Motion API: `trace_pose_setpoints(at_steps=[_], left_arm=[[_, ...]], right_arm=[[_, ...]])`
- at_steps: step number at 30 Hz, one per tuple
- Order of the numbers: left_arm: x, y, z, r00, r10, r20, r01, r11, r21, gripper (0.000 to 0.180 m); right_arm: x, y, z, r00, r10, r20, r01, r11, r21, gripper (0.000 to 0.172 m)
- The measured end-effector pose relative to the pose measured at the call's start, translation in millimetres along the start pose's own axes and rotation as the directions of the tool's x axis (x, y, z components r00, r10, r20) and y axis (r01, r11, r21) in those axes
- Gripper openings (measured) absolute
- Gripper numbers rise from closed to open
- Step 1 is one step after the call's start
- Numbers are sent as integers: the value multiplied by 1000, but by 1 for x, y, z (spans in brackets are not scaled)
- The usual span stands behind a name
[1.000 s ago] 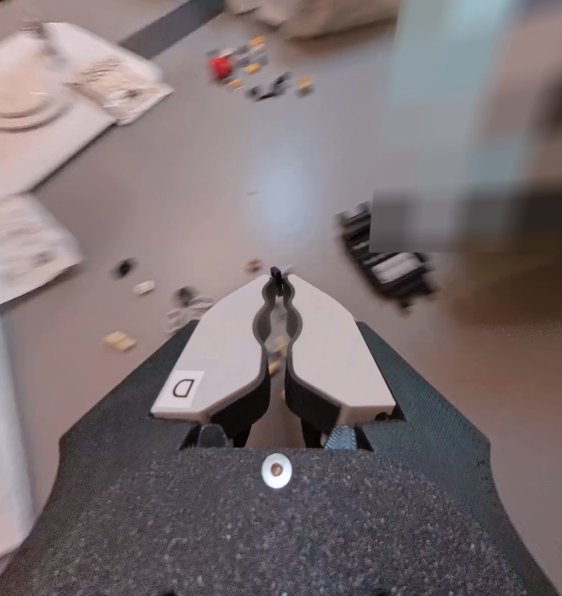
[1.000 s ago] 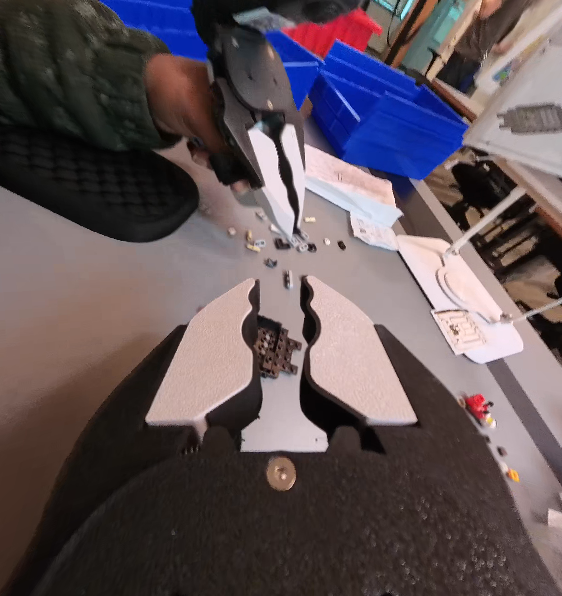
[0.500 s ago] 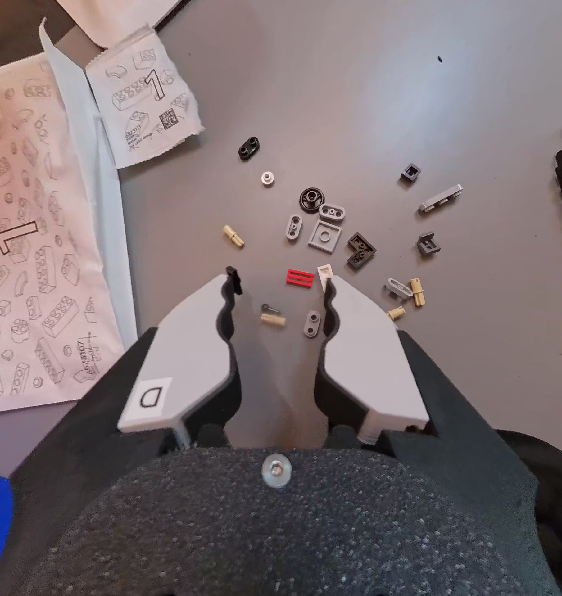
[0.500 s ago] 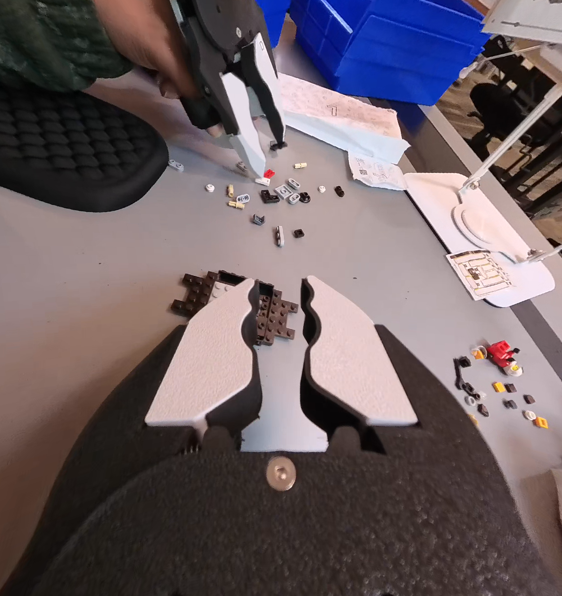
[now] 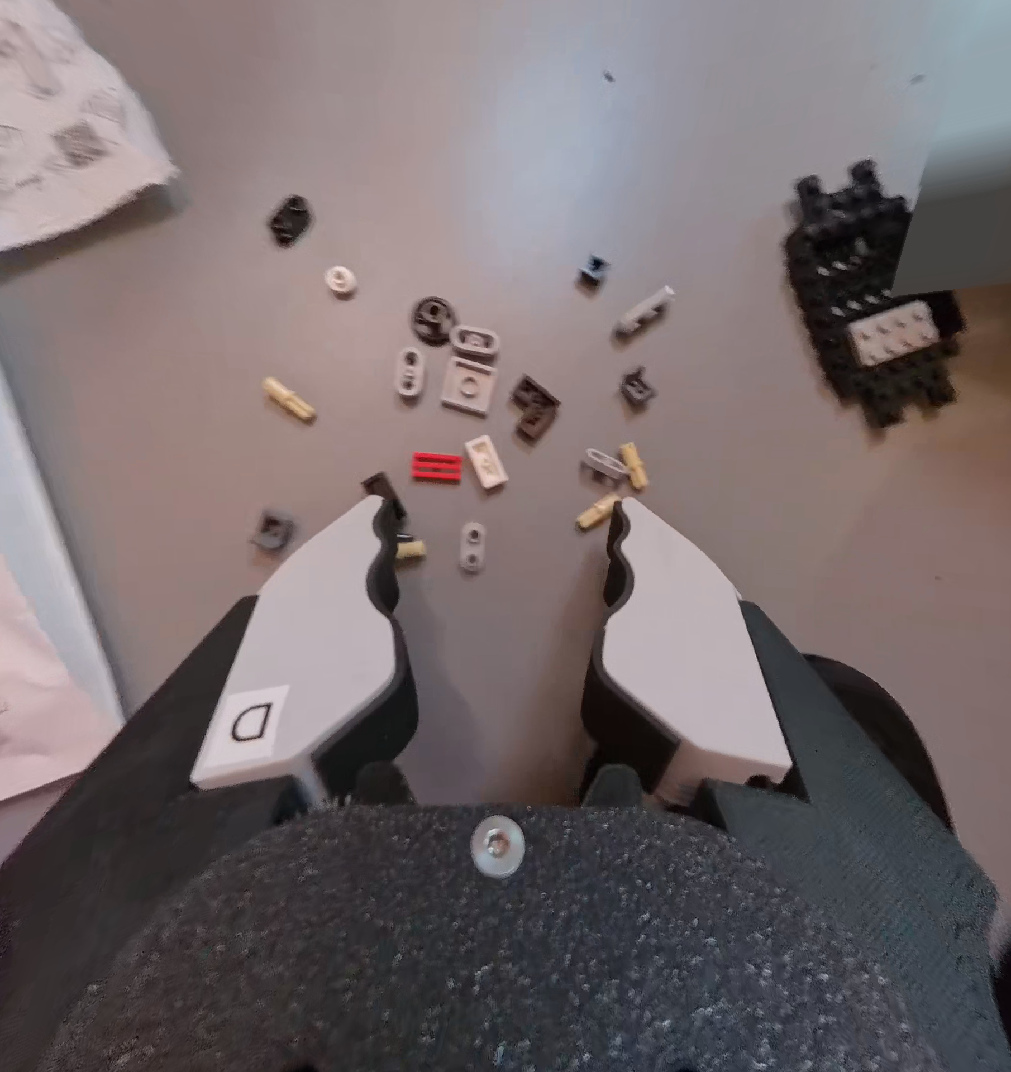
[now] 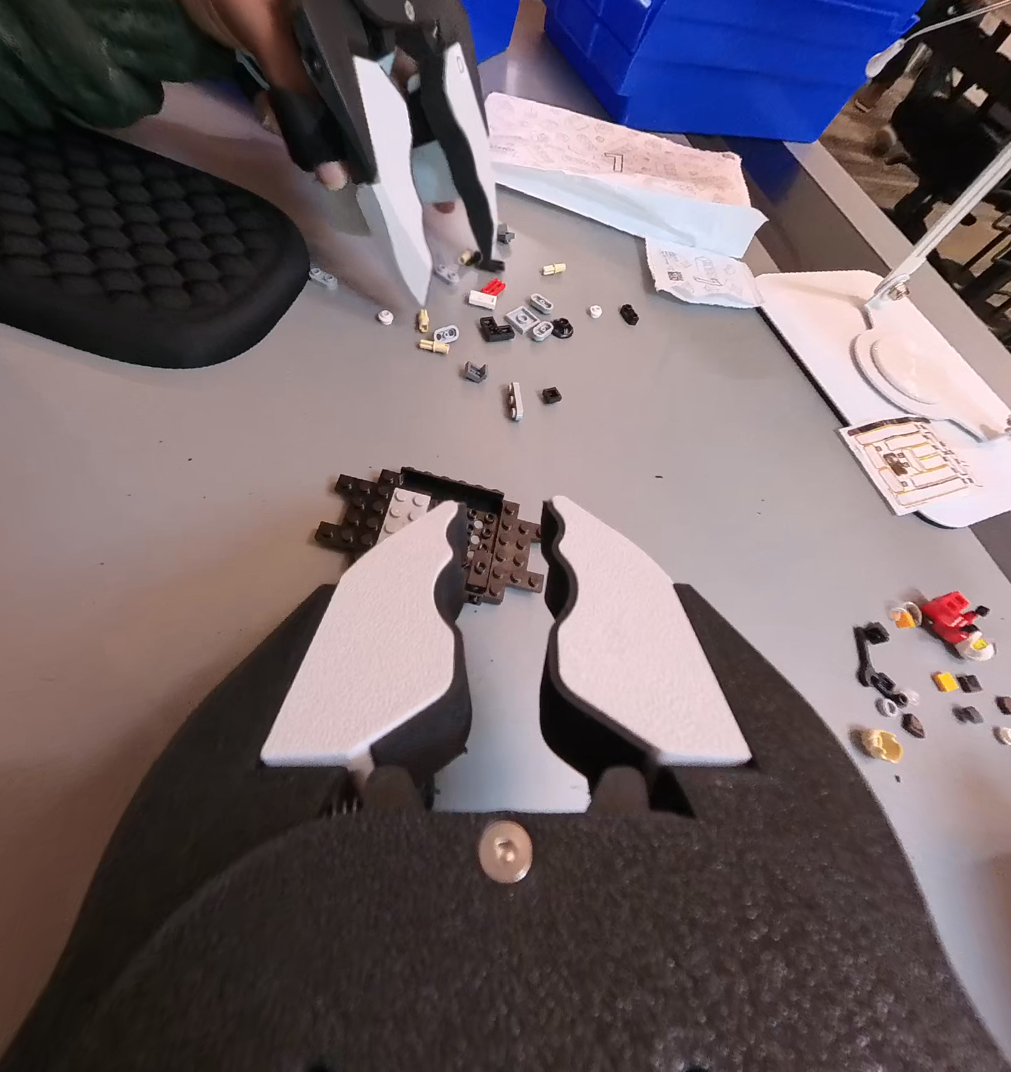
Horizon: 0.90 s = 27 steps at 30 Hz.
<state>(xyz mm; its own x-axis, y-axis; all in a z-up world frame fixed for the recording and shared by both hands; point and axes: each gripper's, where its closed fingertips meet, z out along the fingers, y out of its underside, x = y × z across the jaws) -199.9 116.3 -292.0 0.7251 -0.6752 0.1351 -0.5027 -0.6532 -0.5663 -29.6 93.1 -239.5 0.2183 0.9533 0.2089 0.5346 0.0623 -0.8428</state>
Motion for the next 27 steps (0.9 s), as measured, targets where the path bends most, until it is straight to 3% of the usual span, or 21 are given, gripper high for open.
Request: trace_pose_setpoints(at_steps=[4, 9, 15, 20, 23, 27], left_arm=[[-6, -23, -11, 995, 52, 86, -63, 989, 135, 64], [23, -61, -24, 965, 219, 145, -256, 906, 337, 40], [70, -54, 9, 941, 338, 10, -326, 901, 287, 35], [95, -51, 24, 914, 404, -46, -380, 889, 257, 35], [102, -50, 25, 908, 413, -72, -382, 886, 264, 34], [109, -50, 24, 910, 395, -121, -352, 895, 275, 34]], right_arm=[[4, 0, -1, 1000, -2, -21, 2, 1000, -4, 24], [8, 13, -3, 997, 82, 2, -81, 995, -64, 31], [7, 30, 0, 978, 204, 55, -194, 971, -143, 35], [5, 36, 18, 955, 296, 4, -287, 931, -226, 40], [1, 51, 27, 962, 274, -11, -262, 906, -332, 41], [-2, 50, 30, 973, 231, 10, -214, 914, -345, 37]])
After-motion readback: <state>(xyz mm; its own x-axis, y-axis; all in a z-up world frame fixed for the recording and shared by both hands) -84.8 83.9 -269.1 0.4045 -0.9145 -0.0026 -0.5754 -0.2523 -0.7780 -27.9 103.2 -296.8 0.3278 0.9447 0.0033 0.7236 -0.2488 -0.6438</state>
